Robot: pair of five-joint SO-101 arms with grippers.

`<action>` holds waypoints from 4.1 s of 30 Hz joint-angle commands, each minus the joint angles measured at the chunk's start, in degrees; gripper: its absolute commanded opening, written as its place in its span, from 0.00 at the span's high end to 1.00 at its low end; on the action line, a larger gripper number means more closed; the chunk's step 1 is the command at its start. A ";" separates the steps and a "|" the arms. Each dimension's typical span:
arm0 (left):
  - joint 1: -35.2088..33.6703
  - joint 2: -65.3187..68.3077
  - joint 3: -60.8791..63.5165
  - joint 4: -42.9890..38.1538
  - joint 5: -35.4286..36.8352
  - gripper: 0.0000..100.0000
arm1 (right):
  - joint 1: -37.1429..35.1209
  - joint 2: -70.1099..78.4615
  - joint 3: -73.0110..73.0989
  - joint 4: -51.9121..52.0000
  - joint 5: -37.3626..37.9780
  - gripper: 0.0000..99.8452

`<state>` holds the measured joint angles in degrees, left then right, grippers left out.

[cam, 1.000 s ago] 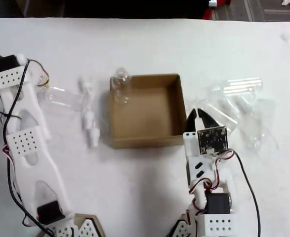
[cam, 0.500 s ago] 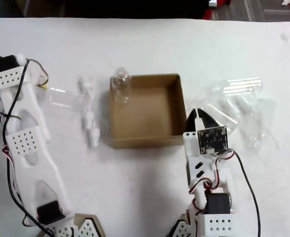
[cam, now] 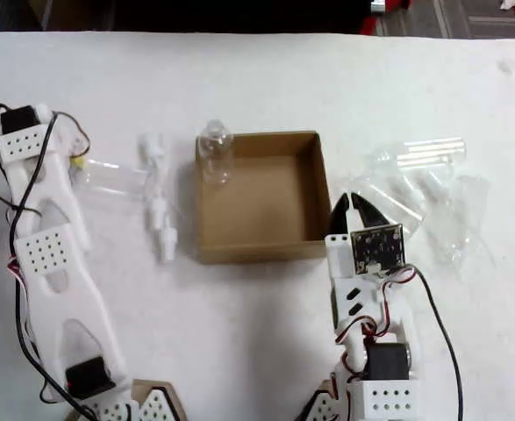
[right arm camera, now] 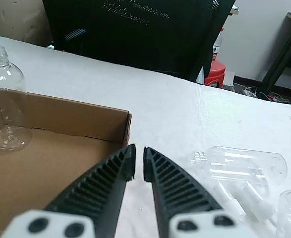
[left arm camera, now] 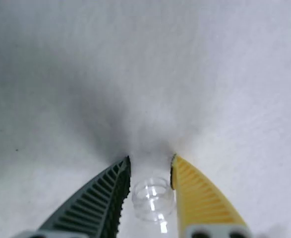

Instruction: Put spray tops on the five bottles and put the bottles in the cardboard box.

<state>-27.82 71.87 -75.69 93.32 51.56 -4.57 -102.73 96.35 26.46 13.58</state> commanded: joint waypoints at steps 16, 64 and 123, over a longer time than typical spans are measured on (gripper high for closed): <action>2.07 -9.63 -2.99 5.19 -4.57 0.98 | -0.31 -0.13 0.53 0.04 -0.09 0.98; 38.99 -114.33 50.81 -5.98 -57.23 0.98 | 0.04 -0.22 0.53 0.04 -0.09 0.98; 48.04 -111.43 155.08 -123.69 -52.92 0.98 | 0.22 -0.13 0.53 -0.13 3.69 0.98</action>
<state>20.44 -42.77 80.44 -28.26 -3.12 -4.57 -102.73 96.35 26.46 16.57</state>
